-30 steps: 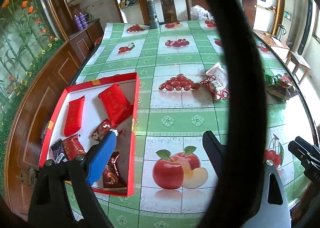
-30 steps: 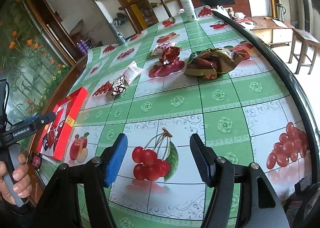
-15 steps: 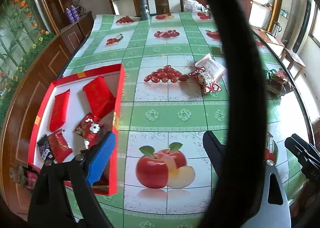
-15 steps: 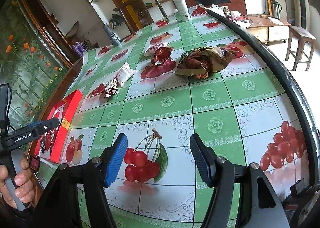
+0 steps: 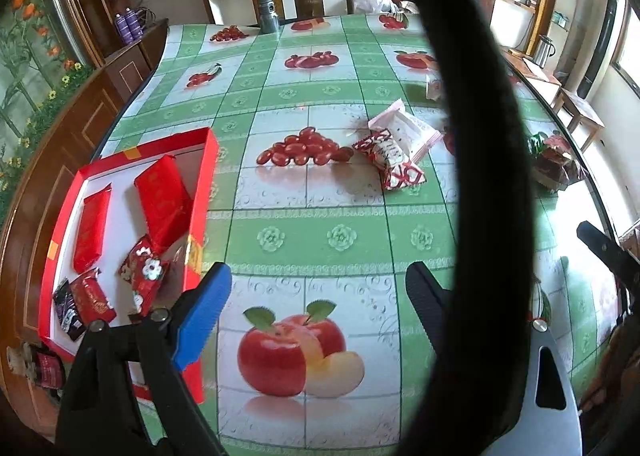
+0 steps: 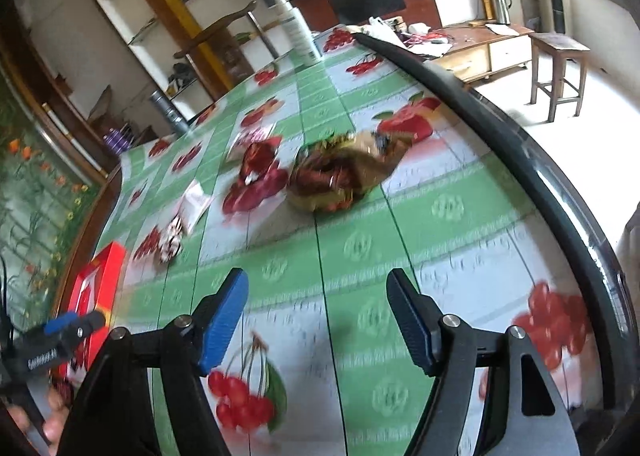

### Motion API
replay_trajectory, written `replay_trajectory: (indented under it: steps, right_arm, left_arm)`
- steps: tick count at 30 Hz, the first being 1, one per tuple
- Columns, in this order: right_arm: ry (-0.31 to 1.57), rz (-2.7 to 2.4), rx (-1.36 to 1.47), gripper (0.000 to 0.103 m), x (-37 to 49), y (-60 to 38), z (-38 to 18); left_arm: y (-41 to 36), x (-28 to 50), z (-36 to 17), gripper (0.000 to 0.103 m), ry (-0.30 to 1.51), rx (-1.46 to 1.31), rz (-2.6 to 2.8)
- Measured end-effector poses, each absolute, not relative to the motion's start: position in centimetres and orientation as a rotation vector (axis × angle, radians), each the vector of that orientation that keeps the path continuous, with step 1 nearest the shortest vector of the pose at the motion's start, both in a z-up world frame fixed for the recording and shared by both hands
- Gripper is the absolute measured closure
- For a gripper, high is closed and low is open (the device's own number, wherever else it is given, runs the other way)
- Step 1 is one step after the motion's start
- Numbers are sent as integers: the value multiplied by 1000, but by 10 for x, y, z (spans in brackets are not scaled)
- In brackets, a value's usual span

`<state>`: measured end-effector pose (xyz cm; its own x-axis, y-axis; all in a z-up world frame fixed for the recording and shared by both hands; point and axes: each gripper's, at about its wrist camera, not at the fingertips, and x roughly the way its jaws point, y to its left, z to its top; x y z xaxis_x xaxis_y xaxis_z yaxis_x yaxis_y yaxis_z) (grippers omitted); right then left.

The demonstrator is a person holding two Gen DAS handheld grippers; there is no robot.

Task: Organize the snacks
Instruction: 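Move both tools back over the remaining snacks on the tablecloth, then grasp the red-and-white candy with the left tool while the right tool grasps the brown chocolate bag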

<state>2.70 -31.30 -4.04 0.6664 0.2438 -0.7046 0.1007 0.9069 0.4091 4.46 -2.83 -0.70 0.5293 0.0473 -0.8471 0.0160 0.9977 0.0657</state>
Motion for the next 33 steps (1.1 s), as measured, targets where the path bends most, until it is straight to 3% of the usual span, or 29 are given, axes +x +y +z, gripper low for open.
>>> replay_trajectory:
  steps: [21, 22, 23, 24, 26, 31, 33]
  right_arm:
    - [887, -60, 534, 28, 97, -324, -52]
    - [886, -60, 533, 28, 99, -324, -52]
    - [882, -60, 528, 28, 99, -324, -52]
    - [879, -62, 523, 28, 100, -324, -52]
    - [873, -67, 501, 28, 99, -323, -52]
    - [878, -81, 469, 23, 106, -319, -52]
    - [881, -95, 457, 23, 111, -318, -52]
  left_arm:
    - [-56, 173, -52, 15, 1135, -112, -24]
    - [-57, 176, -54, 21, 1136, -102, -22]
    - [-59, 178, -57, 36, 1142, -93, -25]
    - [-60, 178, -58, 36, 1133, -71, -14]
    - [-63, 176, -57, 55, 1117, -44, -22]
    - [-53, 168, -56, 73, 1105, -22, -29]
    - [-50, 165, -56, 74, 1107, -35, -36]
